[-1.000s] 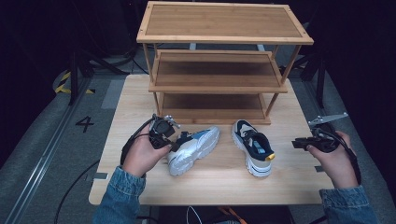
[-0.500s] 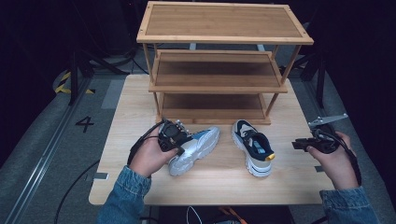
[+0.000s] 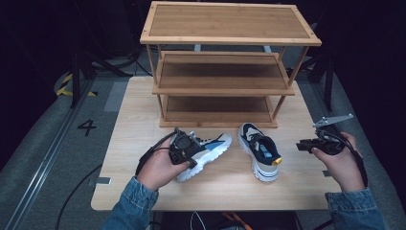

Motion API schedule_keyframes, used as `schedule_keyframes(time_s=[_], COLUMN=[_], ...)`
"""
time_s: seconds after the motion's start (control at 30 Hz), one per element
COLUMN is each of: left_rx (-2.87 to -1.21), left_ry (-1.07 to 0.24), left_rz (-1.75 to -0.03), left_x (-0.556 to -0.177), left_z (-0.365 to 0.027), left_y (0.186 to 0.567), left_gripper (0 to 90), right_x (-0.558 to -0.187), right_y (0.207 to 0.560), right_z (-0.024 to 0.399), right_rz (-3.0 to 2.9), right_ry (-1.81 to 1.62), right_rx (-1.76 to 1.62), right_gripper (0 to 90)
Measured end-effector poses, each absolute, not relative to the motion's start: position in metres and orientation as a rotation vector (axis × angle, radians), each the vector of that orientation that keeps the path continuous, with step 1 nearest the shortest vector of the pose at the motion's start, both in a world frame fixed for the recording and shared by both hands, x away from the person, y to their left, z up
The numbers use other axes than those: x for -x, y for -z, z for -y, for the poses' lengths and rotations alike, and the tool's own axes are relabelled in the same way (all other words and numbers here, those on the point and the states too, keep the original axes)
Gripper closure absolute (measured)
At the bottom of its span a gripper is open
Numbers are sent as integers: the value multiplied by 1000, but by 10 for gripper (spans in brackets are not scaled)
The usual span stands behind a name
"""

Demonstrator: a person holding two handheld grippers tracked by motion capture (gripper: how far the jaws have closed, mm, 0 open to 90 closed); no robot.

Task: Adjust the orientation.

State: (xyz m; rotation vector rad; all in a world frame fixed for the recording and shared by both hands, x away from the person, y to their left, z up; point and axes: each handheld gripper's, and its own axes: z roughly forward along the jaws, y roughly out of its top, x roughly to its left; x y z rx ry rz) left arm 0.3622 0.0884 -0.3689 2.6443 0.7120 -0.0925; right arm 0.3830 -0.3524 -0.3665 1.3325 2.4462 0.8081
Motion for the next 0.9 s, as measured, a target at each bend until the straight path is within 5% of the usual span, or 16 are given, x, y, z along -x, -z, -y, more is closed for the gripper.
schedule_keyframes(time_s=[0.4,0.73,0.9], left_rx=[-2683,-2568,-2631], left_ry=[125,-54,-98], left_rz=[-471,-654,-713], left_x=[-331,-346,-359], left_z=[-56,-69,-64], left_y=[354,354,372], left_gripper=[802,485,466], right_x=[-381,-378,-377], right_y=[363,364,367], right_z=[351,351,354], right_rz=[-2450,-2440,-2435], right_ry=[-819,-816,-805], right_rx=[-1293,-1290,-1306], right_gripper=[727,699,686])
